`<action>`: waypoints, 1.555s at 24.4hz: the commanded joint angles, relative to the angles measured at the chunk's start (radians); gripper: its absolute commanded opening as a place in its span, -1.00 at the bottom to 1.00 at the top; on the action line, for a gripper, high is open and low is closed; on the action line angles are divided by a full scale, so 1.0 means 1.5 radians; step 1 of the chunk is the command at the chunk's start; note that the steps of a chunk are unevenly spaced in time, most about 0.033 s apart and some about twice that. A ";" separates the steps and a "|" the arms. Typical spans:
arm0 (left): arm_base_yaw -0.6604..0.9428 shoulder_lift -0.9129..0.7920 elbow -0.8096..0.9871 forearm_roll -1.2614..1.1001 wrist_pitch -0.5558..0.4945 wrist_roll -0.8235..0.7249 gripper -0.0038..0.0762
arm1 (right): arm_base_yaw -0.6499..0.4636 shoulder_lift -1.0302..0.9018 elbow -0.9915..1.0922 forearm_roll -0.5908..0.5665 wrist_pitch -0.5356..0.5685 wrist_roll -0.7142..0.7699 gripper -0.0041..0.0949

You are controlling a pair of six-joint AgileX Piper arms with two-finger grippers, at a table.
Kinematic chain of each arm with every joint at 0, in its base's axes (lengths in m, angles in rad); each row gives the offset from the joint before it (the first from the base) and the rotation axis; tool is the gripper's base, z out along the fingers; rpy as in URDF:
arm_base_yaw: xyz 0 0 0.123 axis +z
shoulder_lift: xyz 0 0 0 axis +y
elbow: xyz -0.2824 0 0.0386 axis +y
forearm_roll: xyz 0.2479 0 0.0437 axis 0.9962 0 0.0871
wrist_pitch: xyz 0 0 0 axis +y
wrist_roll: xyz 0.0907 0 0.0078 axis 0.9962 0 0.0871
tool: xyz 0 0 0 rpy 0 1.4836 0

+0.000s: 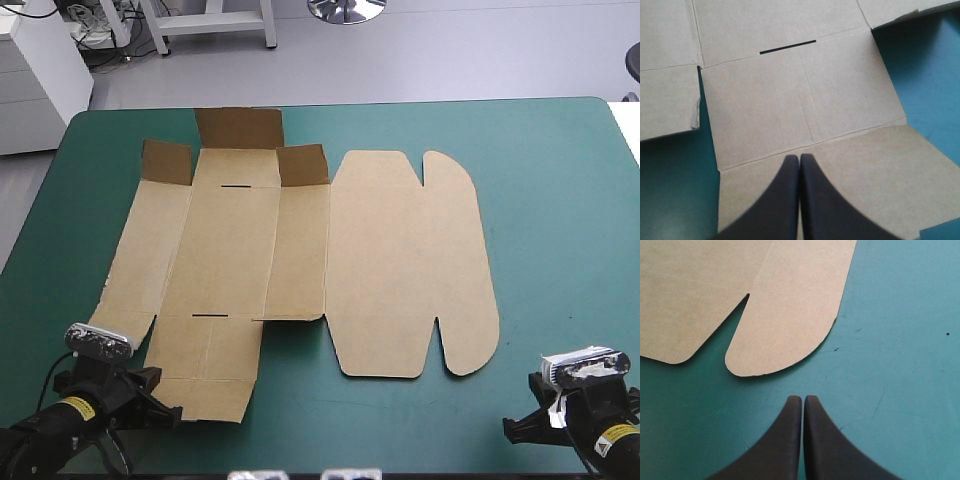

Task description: Fold the box

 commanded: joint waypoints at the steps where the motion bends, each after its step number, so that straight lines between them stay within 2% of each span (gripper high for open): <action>1: 0.001 0.004 -0.016 -0.013 -0.034 -0.001 -0.93 | -0.004 0.007 -0.015 -0.005 -0.038 -0.002 -0.92; 8: 0.001 0.004 -0.035 -0.010 -0.044 -0.001 -0.93 | -0.004 0.007 -0.015 -0.005 -0.038 -0.002 -0.92; 12: 0.001 0.044 -0.148 -0.010 -0.023 -0.008 -0.93 | -0.004 0.007 -0.015 -0.005 -0.038 -0.002 -0.92; 20: 0.001 0.284 -0.388 -0.010 -0.010 -0.009 -0.93 | -0.004 0.007 -0.015 -0.005 -0.038 -0.002 -0.92; 26: 0.008 0.436 -0.478 -0.012 -0.038 -0.013 -0.93 | -0.004 0.007 -0.015 -0.005 -0.038 -0.002 -0.92; 32: 0.135 0.562 -0.540 -0.093 -0.034 0.009 -0.93 | -0.004 0.007 -0.015 -0.005 -0.038 -0.002 -0.92; 38: 0.312 0.630 -0.554 -0.254 -0.011 0.117 -0.93 | -0.004 0.007 -0.015 -0.005 -0.038 -0.002 -0.92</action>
